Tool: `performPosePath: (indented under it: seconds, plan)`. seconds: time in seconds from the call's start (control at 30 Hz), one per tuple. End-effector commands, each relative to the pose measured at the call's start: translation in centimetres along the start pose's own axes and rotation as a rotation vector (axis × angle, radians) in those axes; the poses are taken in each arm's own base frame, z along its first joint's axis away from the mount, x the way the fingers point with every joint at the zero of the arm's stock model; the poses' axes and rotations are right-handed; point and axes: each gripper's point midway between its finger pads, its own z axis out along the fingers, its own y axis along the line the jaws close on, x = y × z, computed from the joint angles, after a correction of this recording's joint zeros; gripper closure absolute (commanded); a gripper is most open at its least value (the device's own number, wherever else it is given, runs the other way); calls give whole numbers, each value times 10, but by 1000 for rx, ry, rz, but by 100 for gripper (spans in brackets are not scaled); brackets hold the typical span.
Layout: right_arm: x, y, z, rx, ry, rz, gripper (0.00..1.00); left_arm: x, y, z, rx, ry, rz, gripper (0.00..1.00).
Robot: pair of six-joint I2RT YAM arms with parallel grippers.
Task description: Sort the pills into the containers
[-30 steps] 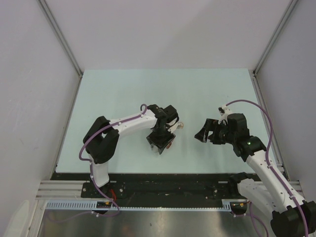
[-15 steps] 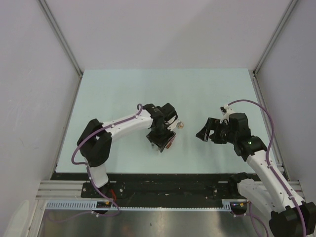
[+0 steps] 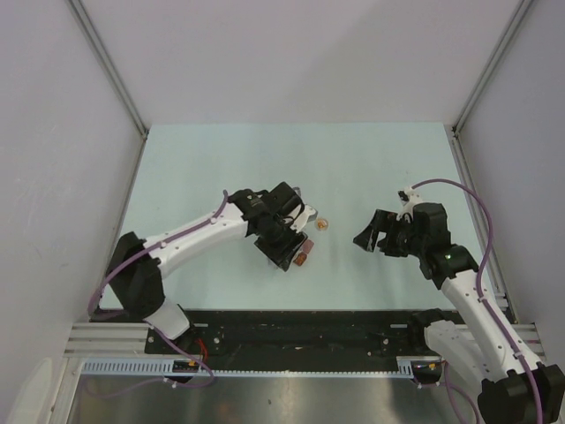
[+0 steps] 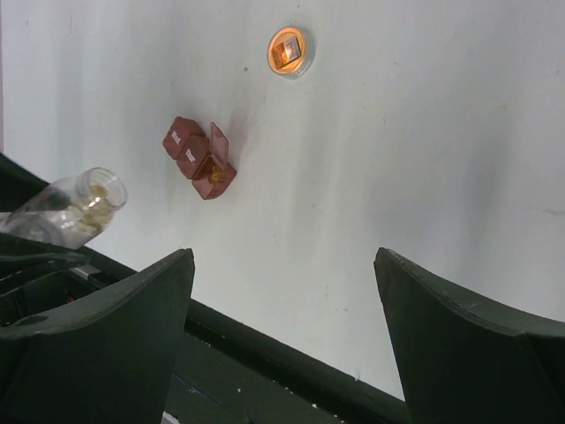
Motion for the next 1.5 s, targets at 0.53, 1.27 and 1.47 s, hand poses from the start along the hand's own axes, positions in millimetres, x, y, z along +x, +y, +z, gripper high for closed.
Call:
performPosePath:
  seconds: [0.53, 1.27, 1.47]
  plan:
    - [-19, -10, -9, 69, -112, -11, 12, -42, -19, -173, -12, -979, 119, 100]
    - [-55, -5, -1, 95, -270, -58, 0, -10, -9, -242, 14, -1432, 12, 100]
    - [-70, 1, 6, 59, -312, -46, 0, 2, -6, -250, 14, -1480, -2, 100]
